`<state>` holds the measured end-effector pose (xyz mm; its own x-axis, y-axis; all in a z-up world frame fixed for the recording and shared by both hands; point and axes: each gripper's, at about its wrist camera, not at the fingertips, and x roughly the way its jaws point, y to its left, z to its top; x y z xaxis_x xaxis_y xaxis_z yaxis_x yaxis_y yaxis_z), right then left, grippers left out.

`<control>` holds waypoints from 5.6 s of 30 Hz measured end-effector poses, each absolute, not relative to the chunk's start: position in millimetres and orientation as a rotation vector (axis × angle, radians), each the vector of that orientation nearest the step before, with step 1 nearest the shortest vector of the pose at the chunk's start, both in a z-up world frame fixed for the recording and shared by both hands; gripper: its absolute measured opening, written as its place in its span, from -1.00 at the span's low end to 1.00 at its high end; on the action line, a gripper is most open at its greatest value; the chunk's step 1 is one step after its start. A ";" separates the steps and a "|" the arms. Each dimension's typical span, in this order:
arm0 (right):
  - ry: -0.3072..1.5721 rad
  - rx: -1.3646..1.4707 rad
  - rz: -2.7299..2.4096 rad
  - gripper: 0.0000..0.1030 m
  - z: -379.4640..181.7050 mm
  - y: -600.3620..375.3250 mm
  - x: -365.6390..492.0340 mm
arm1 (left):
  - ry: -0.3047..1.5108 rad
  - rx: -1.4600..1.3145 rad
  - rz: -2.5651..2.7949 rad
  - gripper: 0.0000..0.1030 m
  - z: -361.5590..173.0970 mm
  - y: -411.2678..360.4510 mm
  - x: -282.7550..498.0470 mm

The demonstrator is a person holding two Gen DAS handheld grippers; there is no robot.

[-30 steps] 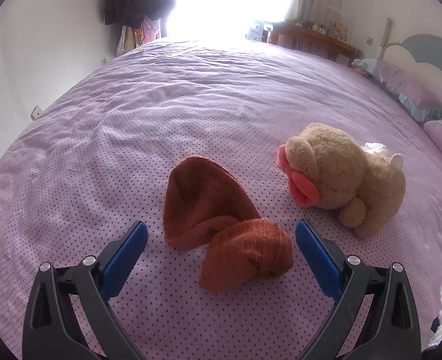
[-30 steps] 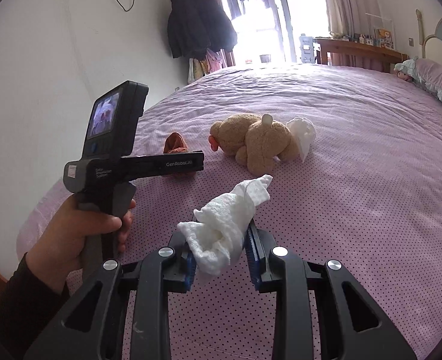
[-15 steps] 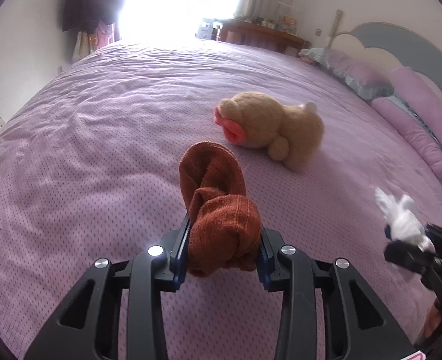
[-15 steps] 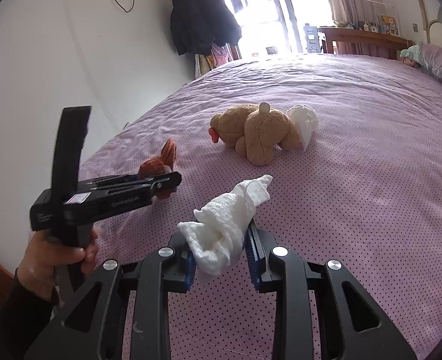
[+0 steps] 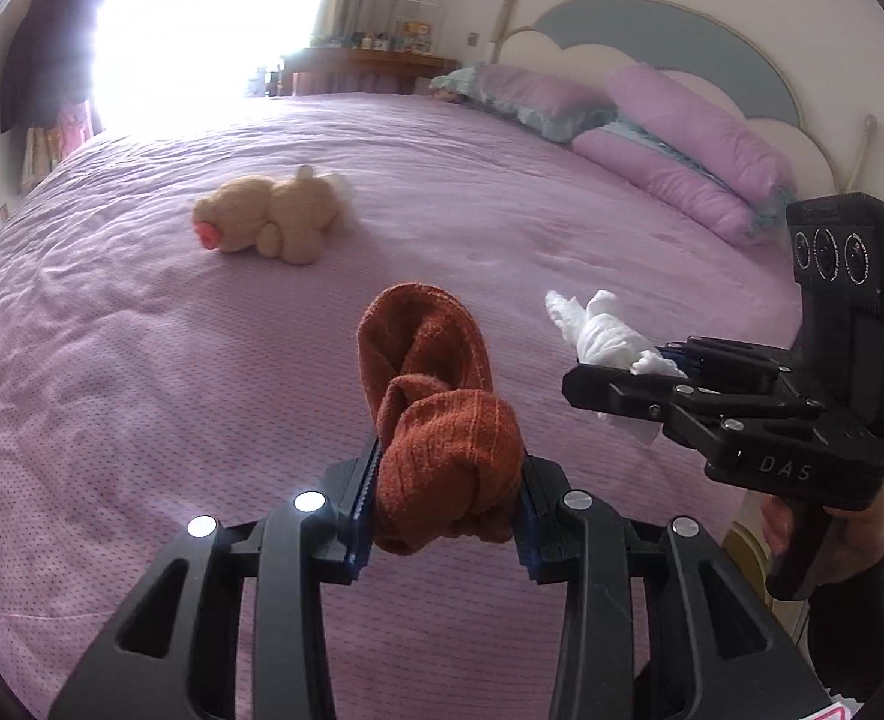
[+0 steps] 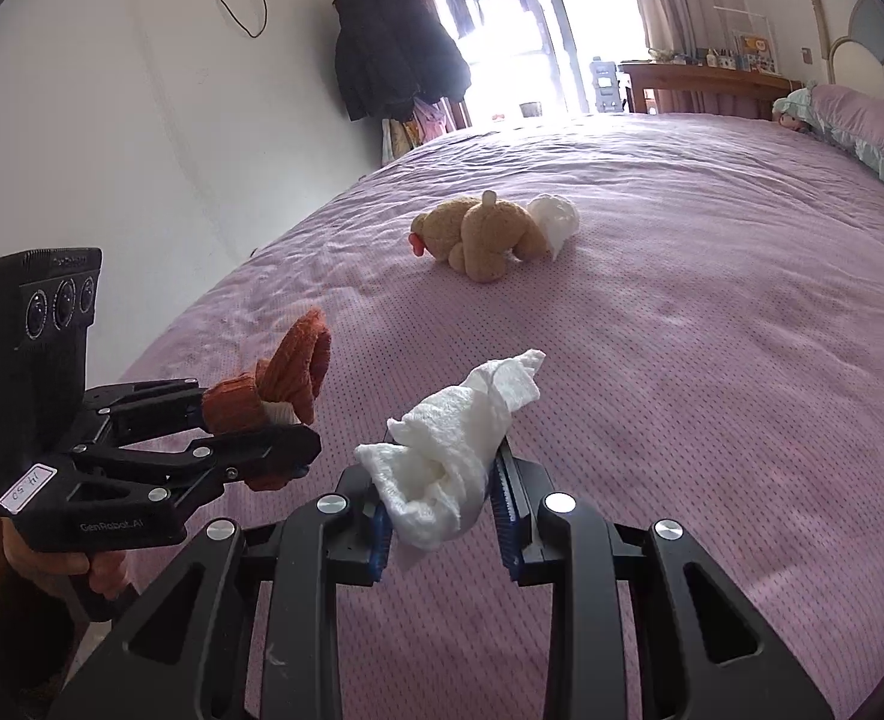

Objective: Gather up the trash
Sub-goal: 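Carry sock and tissue over the bucket and open both grippers, then move both open grippers back toward the teddy bear, then grasp the teddy bear with the left gripper while the right grasps the white tissue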

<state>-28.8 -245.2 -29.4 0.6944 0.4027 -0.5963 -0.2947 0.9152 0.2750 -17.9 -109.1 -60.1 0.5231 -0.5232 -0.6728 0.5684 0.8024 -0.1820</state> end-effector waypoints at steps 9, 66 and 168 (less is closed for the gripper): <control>0.698 0.222 0.219 -0.46 -40.4 -328.6 -159.2 | 0.818 0.159 -0.934 -0.26 -78.2 -223.1 -92.8; 0.928 0.621 -0.454 0.31 -182.1 -488.2 -414.5 | 1.298 0.618 -1.311 0.68 -270.5 -492.3 -256.4; 0.653 0.084 0.322 0.82 -30.6 -253.6 133.4 | 0.820 -0.199 -0.185 -0.32 -92.2 -95.3 194.7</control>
